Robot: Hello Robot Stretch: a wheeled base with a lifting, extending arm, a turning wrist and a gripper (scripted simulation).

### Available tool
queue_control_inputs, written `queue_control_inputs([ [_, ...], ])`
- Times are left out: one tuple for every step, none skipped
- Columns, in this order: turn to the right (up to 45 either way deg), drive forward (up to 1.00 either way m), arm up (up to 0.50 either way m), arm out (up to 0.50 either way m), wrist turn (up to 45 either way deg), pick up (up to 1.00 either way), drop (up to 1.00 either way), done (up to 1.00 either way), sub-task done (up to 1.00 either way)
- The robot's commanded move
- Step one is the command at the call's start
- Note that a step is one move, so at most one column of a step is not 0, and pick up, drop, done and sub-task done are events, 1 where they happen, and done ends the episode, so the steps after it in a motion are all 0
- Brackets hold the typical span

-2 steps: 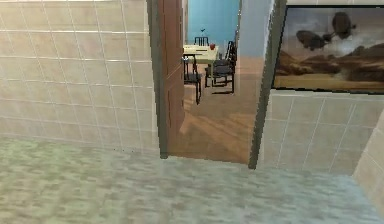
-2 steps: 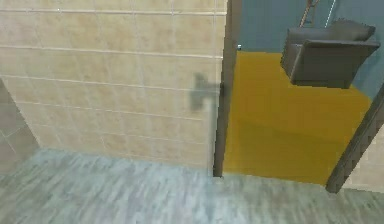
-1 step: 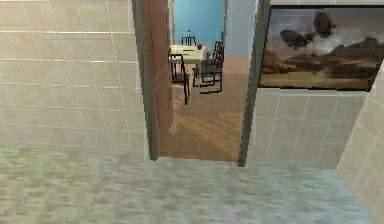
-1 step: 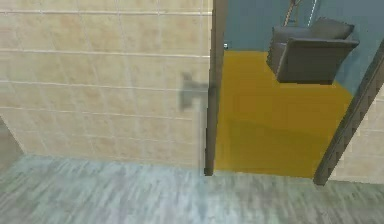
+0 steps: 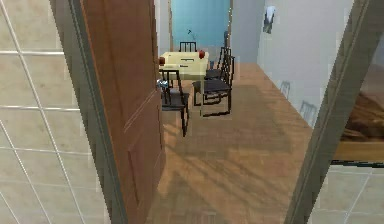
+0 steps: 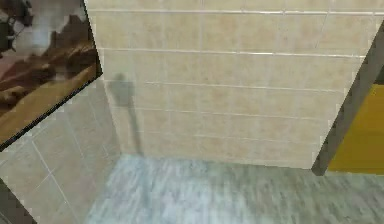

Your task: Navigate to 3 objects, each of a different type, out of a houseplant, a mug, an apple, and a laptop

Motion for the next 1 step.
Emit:
queue_control_inputs([
  [0.0, 0.5, 0.0, 0.0, 0.0, 0.0, 0.0, 0.0, 0.0],
])
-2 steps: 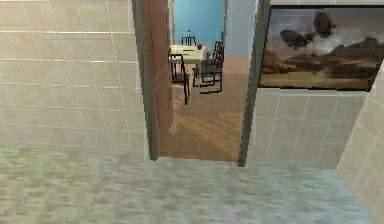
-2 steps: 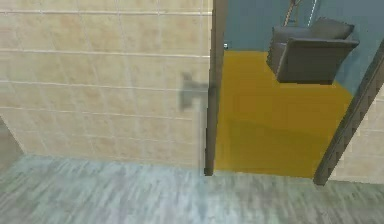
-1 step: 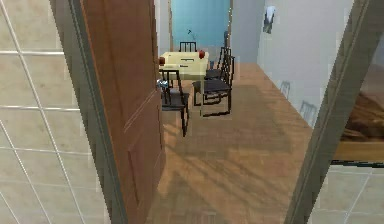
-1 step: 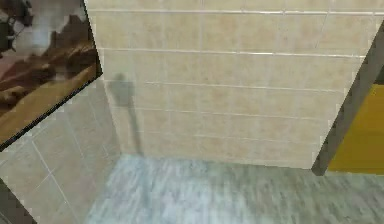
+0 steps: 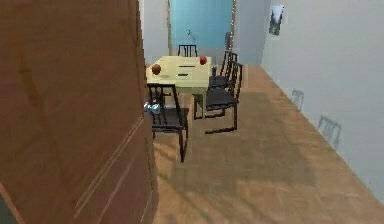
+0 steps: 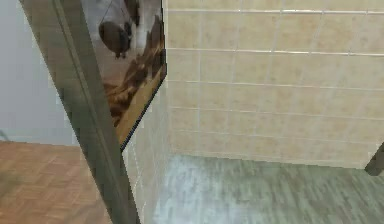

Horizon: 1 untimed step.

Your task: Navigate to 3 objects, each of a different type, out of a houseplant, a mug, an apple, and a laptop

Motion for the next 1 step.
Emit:
queue_control_inputs([
  [12.0, 0.0, 0.0, 0.0, 0.0, 0.0, 0.0, 0.0, 0.0],
])
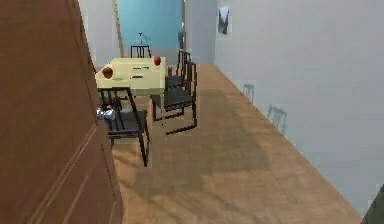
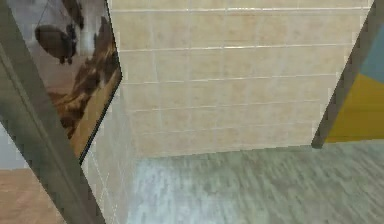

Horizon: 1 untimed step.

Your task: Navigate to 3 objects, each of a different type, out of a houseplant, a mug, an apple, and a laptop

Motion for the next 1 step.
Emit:
queue_control_inputs([
  [0.0, 1.0, 0.0, 0.0, 0.0, 0.0, 0.0, 0.0, 0.0],
])
